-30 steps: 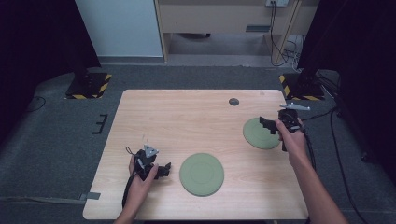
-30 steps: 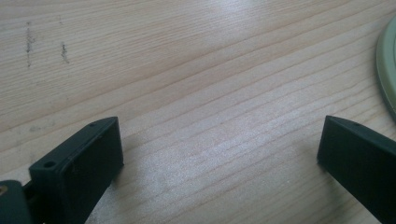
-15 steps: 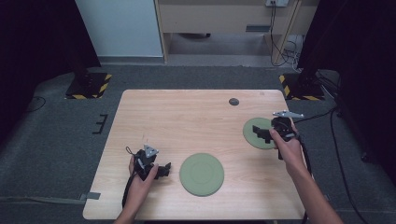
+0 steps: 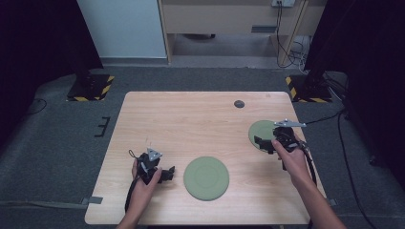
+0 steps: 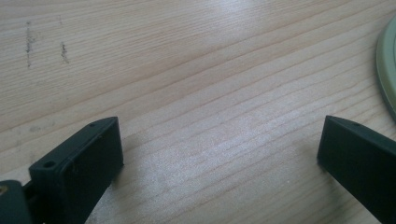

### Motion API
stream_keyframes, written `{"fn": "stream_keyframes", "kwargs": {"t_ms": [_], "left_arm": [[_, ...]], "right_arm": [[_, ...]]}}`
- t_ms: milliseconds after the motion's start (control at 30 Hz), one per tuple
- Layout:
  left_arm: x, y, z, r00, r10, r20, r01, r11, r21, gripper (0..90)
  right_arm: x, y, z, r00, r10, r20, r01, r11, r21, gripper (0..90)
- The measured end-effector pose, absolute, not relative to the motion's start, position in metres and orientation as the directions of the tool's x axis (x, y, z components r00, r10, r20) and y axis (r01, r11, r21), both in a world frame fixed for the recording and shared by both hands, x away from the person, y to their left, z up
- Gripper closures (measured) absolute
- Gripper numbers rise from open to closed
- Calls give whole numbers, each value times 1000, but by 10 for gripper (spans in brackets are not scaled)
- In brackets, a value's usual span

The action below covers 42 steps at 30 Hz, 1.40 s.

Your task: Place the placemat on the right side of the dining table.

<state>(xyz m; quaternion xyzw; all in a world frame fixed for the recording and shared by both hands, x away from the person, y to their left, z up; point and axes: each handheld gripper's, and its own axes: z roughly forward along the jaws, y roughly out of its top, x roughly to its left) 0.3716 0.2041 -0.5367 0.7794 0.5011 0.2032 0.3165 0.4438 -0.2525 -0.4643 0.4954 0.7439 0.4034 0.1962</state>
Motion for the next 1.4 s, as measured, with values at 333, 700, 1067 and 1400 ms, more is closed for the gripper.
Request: {"fn": "stream_keyframes", "kwargs": {"t_ms": [333, 700, 1067, 1400], "left_arm": [[372, 204, -537, 415, 910, 0, 652, -298, 697, 0], [372, 204, -537, 415, 910, 0, 652, -298, 697, 0], [372, 204, -537, 415, 910, 0, 652, -298, 697, 0], [372, 204, -537, 416, 909, 0, 652, -298, 697, 0]], "right_arm": [[435, -247, -475, -444, 890, 108, 585, 197, 786, 113], [418, -237, -492, -461, 880, 118, 610, 217, 762, 114], [409, -229, -501, -476, 872, 112, 612, 237, 755, 124], [403, -220, -514, -492, 864, 108, 626, 266, 733, 123]]}}
